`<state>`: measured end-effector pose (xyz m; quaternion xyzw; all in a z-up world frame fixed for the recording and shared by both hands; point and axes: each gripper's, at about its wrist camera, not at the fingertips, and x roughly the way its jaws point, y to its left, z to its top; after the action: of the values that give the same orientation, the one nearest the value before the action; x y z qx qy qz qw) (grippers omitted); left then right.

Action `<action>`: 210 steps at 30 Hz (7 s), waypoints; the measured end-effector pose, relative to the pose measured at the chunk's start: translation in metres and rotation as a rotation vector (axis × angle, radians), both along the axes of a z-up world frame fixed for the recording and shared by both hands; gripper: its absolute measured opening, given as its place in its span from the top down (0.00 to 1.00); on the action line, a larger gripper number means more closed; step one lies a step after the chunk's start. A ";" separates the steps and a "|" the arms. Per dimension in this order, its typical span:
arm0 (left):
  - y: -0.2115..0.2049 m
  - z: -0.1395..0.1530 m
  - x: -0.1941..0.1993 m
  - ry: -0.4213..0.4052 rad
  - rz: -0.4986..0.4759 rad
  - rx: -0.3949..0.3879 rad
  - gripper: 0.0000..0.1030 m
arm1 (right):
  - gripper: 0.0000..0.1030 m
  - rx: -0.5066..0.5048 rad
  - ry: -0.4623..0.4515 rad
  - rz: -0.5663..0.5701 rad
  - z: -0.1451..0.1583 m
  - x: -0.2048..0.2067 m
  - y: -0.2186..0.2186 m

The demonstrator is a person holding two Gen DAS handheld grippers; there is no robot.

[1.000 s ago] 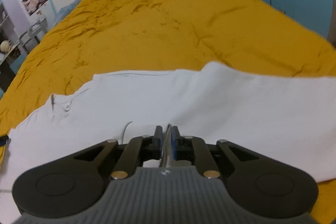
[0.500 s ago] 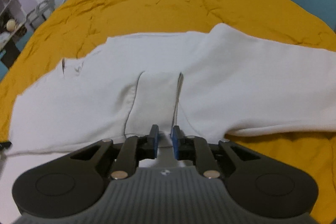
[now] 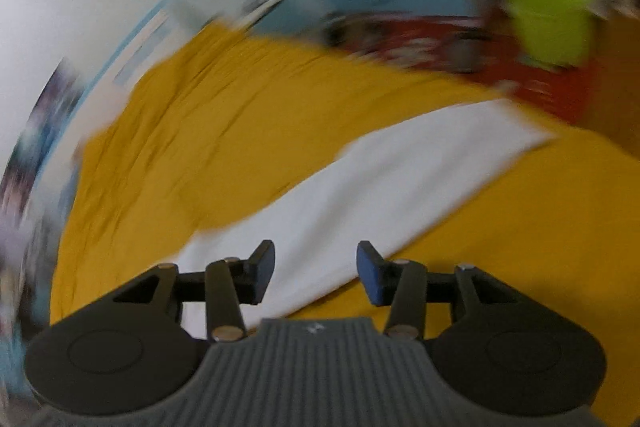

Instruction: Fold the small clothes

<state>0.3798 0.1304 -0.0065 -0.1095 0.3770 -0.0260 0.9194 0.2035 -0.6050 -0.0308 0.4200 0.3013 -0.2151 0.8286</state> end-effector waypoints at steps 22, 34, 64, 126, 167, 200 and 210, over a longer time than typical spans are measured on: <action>-0.019 -0.026 0.007 0.098 0.063 0.081 0.66 | 1.00 -0.039 -0.075 -0.137 0.006 0.017 -0.088; 0.015 -0.004 -0.011 0.018 0.077 -0.014 0.66 | 1.00 -0.261 -0.442 0.379 0.240 0.142 0.173; 0.104 -0.040 -0.004 -0.006 0.075 -0.230 0.65 | 0.69 0.106 -0.035 0.997 -0.069 0.237 0.600; 0.005 0.046 -0.108 -0.003 -0.383 0.248 0.73 | 0.65 -0.698 0.034 0.995 0.080 -0.008 0.317; -0.063 -0.074 -0.326 -0.007 -0.867 0.904 0.90 | 0.35 -1.154 0.227 1.660 -0.045 -0.193 0.392; -0.073 0.118 -0.108 -0.377 -0.416 0.720 0.94 | 1.00 -1.390 -0.182 1.007 0.161 0.007 0.363; -0.074 0.083 0.023 -0.264 -0.410 0.669 0.94 | 1.00 -1.299 -0.101 1.026 0.137 0.186 0.363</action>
<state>0.4028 0.0567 0.0764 0.2772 0.2573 -0.0985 0.9205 0.3896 -0.2418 0.1062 -0.3228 0.2336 0.0775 0.9139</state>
